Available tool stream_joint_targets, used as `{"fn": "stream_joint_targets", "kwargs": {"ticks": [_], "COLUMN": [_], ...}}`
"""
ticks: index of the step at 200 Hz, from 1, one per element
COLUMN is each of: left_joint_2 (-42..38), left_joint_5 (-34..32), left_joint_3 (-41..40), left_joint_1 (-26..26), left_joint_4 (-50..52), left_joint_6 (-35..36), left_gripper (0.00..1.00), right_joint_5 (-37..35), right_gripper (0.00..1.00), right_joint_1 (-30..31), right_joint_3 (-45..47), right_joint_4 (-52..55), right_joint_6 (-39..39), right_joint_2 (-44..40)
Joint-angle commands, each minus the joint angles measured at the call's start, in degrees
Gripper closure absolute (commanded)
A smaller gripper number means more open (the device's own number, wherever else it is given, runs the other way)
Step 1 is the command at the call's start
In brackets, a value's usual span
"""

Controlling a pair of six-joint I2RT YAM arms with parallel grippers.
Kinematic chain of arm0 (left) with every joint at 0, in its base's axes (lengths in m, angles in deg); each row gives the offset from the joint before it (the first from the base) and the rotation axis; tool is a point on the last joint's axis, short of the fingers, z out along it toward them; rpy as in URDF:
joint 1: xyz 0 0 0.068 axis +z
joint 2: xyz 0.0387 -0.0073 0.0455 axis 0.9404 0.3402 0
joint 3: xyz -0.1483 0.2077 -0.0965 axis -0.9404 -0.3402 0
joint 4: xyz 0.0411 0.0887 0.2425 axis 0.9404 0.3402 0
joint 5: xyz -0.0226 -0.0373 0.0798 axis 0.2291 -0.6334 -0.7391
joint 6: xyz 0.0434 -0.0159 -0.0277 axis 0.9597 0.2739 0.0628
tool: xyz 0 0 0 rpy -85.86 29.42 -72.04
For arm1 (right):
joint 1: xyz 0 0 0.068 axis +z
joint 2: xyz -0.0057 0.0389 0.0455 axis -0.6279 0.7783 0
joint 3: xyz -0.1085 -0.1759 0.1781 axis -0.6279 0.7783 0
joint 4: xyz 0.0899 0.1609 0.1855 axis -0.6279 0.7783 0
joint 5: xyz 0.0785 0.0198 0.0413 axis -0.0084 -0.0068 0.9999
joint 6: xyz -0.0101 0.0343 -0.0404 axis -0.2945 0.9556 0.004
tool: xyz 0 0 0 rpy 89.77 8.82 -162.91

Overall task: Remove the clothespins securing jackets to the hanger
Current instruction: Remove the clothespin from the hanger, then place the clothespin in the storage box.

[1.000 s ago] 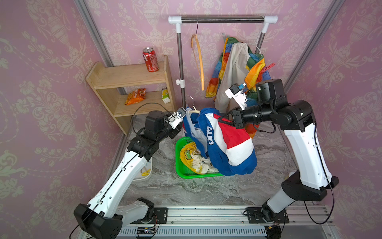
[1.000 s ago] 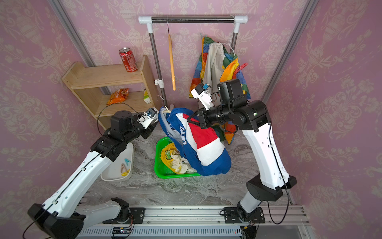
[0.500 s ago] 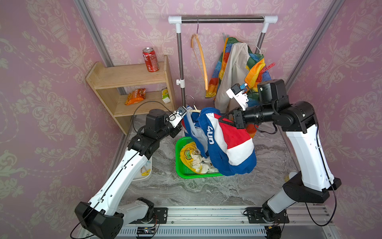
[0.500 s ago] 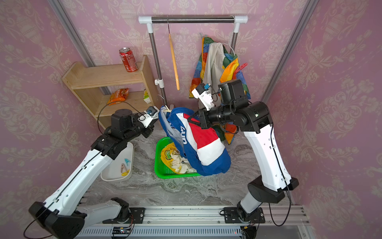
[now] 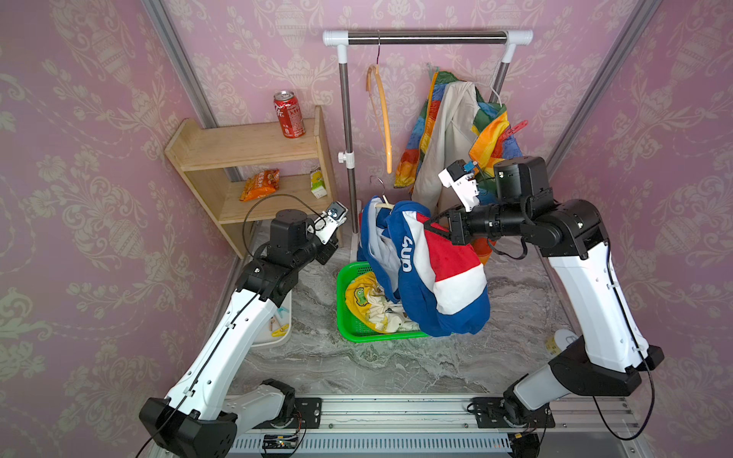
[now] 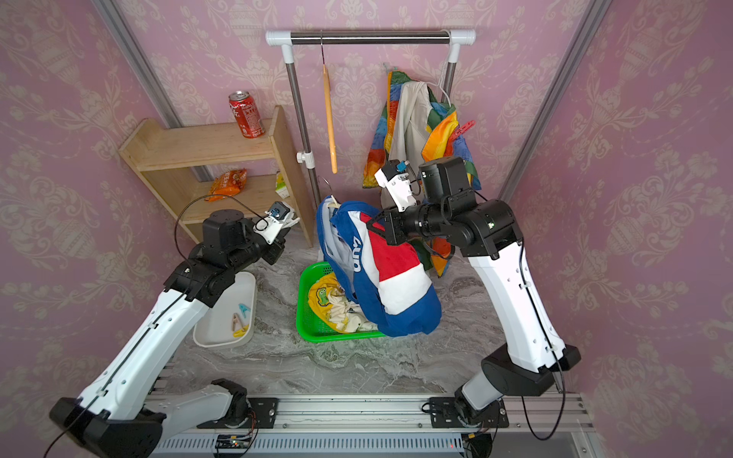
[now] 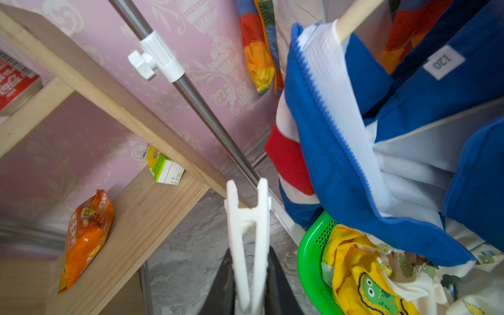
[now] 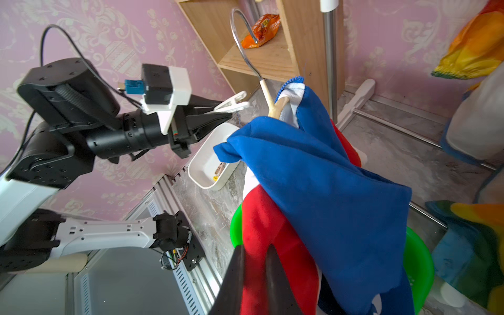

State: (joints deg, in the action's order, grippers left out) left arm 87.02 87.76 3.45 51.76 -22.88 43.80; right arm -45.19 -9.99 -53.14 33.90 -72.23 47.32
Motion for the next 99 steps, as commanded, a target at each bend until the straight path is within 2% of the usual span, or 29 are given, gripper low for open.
{"fn": "stream_joint_targets", "kwargs": {"ticks": [1, 29, 50, 63, 74, 99], "left_joint_2": [-3.13, -6.12, -8.86, -8.80, -7.23, -4.19], "left_joint_5": [-4.19, -11.15, -16.00, -21.36, -21.56, -16.09], "left_joint_3": [-1.71, -6.99, -12.78, -15.62, -17.50, -22.11], "left_joint_1": [2.29, 8.02, 10.35, 11.57, 14.60, 22.04], "left_joint_4": [4.91, 8.70, 11.84, 14.89, 18.37, 21.68], "left_joint_6": [-2.98, -9.69, -19.22, -26.51, -32.16, -41.87], "left_gripper": [1.00, 1.00, 1.00, 1.00, 1.00, 1.00], "right_joint_5": [-5.21, -3.99, -3.62, -3.40, -3.11, -2.34], "right_gripper": [0.97, 0.97, 0.97, 0.96, 0.96, 0.96], "right_joint_1": [-0.31, -0.32, -0.31, -0.32, -0.33, -0.34], "right_joint_3": [-0.62, -2.71, -2.18, -2.45, -2.78, -3.83], "right_joint_4": [-7.43, -6.42, -6.80, -6.81, -6.74, -6.32], "right_joint_6": [1.23, 0.16, -0.44, -1.02, -1.57, -2.47], "right_joint_2": [-1.29, 0.54, 0.51, 0.60, 0.76, 1.52]}}
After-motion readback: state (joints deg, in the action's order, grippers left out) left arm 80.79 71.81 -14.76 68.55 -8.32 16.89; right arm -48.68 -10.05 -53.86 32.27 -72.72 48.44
